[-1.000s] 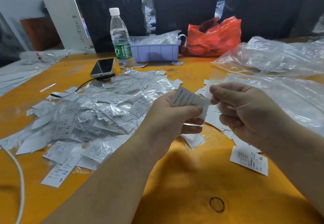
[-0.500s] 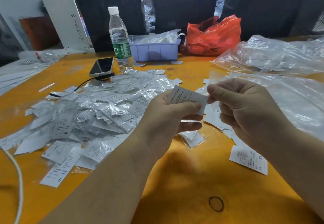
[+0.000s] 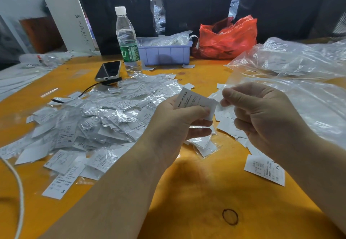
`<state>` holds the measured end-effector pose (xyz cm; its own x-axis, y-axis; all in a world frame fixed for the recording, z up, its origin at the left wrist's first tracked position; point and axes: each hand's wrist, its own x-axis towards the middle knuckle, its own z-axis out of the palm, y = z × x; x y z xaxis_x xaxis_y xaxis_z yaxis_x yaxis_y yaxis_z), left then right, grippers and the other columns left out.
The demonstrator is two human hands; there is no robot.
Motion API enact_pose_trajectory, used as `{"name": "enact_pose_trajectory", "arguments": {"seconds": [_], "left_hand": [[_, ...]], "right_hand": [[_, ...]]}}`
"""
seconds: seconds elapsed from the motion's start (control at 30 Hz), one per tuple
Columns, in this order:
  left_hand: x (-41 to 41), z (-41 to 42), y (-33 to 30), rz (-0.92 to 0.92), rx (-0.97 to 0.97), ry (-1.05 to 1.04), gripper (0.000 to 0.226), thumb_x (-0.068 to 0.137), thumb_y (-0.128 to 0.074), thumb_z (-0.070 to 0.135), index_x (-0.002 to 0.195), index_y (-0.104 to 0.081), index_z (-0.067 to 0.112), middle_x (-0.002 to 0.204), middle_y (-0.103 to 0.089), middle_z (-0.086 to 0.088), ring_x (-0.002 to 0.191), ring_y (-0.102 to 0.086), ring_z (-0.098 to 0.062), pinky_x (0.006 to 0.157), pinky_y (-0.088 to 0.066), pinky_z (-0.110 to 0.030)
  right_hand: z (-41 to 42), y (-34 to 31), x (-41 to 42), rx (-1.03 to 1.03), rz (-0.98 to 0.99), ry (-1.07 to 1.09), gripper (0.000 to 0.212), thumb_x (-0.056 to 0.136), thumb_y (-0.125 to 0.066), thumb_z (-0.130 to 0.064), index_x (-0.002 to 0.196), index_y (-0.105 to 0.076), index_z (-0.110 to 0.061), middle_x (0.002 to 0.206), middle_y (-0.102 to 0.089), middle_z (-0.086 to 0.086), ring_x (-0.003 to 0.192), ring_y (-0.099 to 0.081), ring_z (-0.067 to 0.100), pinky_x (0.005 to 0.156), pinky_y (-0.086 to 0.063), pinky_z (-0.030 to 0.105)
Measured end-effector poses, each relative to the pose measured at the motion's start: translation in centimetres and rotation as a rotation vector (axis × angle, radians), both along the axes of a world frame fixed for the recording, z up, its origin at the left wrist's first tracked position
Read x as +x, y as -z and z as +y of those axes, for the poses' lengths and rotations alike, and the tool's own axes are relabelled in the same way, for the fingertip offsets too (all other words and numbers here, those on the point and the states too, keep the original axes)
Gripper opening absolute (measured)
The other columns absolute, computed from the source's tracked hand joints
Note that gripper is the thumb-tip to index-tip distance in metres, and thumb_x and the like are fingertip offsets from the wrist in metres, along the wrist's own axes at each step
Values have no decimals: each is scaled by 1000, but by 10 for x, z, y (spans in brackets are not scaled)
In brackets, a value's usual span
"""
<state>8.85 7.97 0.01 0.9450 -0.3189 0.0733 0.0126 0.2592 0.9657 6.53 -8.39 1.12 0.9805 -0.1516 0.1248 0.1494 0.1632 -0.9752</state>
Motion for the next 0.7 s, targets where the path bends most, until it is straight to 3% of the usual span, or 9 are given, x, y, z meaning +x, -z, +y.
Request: {"name": "enact_pose_trajectory", "arguments": {"seconds": [0.53, 0.7], "left_hand": [[1, 1, -1, -2, -23, 5, 14, 84, -66, -4, 92, -64, 8, 64, -67, 1, 61, -67, -17, 52, -54, -26], [2, 2, -1, -10, -15, -7, 15, 84, -66, -3, 91, -63, 10, 60, -67, 5, 60, -67, -14, 51, -54, -24]], "right_hand": [[2, -1, -2, -34, -29, 15, 51, 74, -71, -26, 102, -56, 14, 39, -50, -7, 35, -21, 5, 33, -25, 17], [4, 0, -3, -47, -30, -14, 43, 72, -72, -25, 93, -59, 10, 40, -50, -6, 34, -20, 5, 33, -23, 17]]}}
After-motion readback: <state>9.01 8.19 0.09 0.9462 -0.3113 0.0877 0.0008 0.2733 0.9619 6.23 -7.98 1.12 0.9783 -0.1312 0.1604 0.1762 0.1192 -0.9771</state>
